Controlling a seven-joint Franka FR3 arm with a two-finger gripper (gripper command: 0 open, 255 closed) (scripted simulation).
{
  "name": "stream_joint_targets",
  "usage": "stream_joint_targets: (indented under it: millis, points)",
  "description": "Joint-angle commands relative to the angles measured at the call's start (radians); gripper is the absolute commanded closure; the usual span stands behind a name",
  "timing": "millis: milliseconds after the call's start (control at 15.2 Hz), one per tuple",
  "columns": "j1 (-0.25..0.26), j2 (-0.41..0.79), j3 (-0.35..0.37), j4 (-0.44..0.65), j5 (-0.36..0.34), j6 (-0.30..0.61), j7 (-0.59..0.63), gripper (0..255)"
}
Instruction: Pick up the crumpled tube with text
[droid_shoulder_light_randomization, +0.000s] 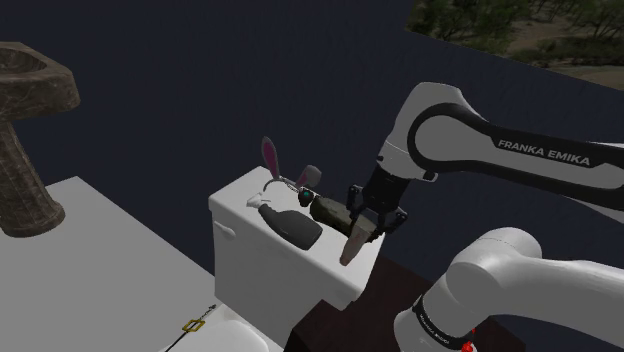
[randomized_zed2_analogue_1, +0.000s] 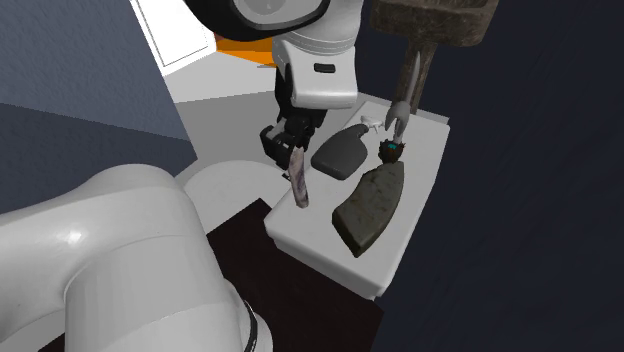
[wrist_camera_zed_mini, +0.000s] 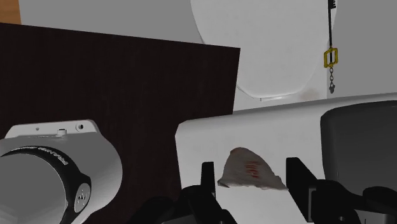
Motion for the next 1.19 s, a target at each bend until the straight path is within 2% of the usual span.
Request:
stream_joint_targets:
  millis: [0,1122]
  points:
    - [0.000,0.001,0.000,-0.001,0.000,0.000,0.000,255]
    - [-0.027,0.004,-0.064,0.195,-0.070,-0.188,0.043,255]
